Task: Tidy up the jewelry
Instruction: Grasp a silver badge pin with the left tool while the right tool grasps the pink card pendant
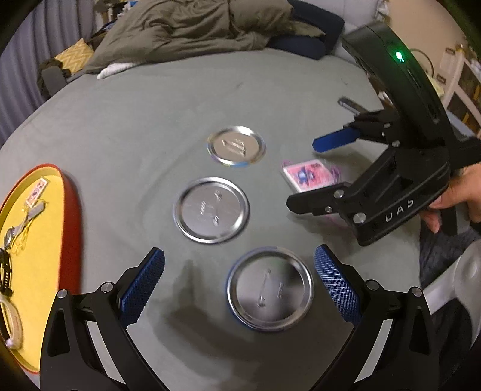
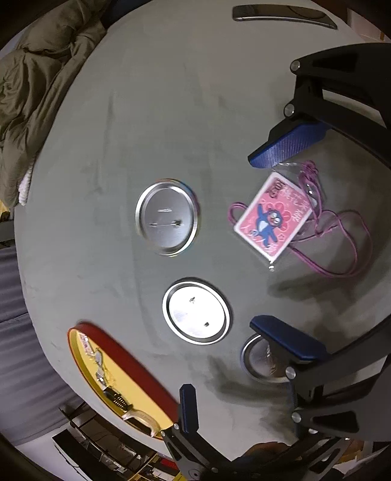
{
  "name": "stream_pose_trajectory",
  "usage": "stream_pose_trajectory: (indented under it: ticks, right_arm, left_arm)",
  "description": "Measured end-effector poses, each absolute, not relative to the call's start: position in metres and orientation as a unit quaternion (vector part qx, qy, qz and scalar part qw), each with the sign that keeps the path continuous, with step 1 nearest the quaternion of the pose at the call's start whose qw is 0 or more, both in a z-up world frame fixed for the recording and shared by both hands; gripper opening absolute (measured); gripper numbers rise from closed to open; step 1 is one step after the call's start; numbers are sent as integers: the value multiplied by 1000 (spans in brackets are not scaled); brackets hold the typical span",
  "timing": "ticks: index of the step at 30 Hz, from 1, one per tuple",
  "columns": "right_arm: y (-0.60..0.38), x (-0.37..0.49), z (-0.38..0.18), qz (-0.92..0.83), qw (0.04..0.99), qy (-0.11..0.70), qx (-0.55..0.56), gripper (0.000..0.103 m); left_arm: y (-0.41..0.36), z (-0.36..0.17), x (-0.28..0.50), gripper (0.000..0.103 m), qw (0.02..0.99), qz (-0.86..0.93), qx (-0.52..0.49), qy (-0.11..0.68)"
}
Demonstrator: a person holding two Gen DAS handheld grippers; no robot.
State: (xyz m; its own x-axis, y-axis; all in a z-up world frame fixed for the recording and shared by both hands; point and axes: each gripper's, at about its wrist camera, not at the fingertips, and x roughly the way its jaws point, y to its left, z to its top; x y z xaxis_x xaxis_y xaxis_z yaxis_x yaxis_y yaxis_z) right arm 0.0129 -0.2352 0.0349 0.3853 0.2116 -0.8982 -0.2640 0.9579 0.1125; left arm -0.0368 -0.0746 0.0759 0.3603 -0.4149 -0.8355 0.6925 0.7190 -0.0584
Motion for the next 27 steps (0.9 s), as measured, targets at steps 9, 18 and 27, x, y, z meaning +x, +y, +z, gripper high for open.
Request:
stream_pose_trajectory:
  ticks: [9,18,27]
  right_arm:
    - [-237,7,17,130,833,537,-39,95]
    - [-238,-5,12,121,850,511,-50,95]
    - [-242,-5,13,126,845,518,-41,95]
  left_arm:
    - [-84,50,-46,97,793,-344,178,471]
    - [-90,40,-53,97,789,-344,201,468]
    - [-89,37,-59,98,798,-342,199,455]
